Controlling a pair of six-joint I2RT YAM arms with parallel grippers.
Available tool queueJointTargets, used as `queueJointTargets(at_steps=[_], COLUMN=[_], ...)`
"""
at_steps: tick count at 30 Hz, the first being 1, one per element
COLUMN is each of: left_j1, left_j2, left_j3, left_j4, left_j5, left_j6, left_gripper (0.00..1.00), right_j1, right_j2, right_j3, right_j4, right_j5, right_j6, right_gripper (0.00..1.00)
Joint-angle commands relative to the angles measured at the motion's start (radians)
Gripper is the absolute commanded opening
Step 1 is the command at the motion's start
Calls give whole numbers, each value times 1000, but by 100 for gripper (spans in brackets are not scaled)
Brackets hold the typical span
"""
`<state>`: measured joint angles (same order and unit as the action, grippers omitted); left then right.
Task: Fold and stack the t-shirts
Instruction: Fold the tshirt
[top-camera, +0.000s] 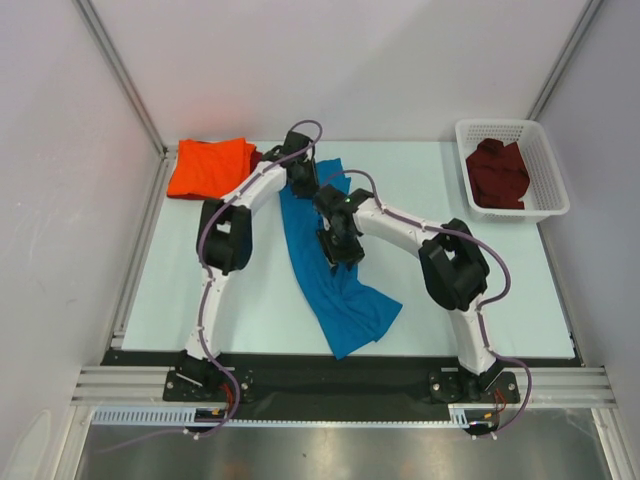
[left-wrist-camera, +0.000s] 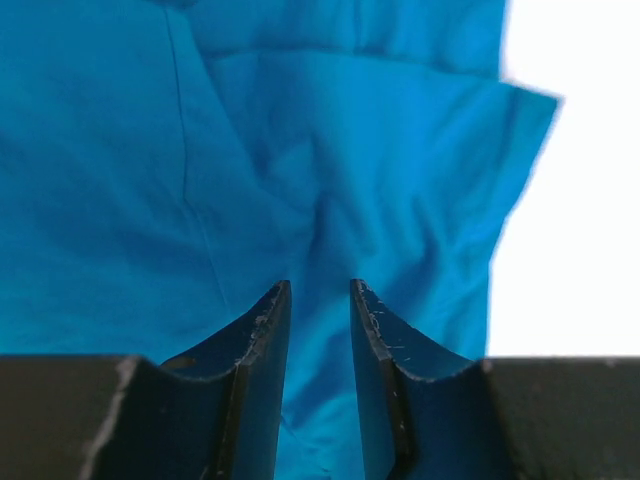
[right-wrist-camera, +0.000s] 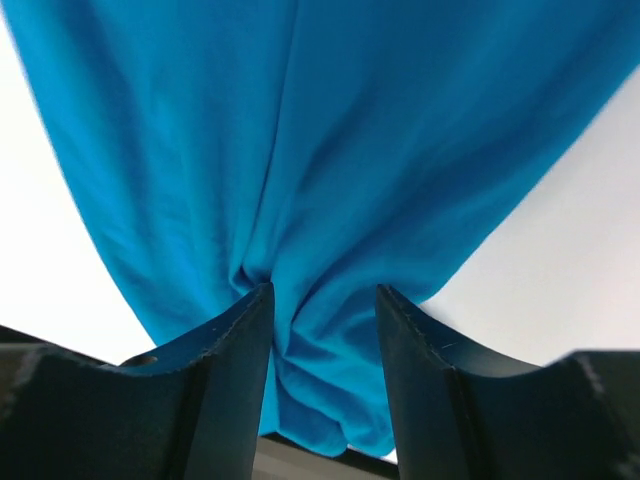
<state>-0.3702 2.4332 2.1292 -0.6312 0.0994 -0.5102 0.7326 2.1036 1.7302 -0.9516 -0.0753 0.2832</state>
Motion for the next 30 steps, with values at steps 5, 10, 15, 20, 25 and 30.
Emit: queueJointTargets(at_steps=[5, 10, 15, 20, 25, 30], left_j1=[-7, -55, -76, -61, -15, 13], left_j2=[110, 168, 198, 156, 11, -172], left_j3=[72, 126, 165, 178, 182, 158], left_j4=[-48, -68, -51, -19, -33, -137], left_j5=[164, 249, 289, 266, 229, 162], left_j6=[6, 6, -17, -42, -74, -33], left_gripper=[36, 37, 39, 40, 48, 51], right_j1=[14, 13, 13, 13, 45, 51], right_j2=[-135, -252, -416, -507, -534, -563], right_j3=[-167, -302, -443, -601, -684, -705], right_j4=[71, 129, 145, 169, 186, 189], right_j5=[14, 23, 41, 19, 3, 2], right_j6=[19, 68, 111, 93, 112, 137], right_gripper=[53, 54, 56, 58, 58, 54])
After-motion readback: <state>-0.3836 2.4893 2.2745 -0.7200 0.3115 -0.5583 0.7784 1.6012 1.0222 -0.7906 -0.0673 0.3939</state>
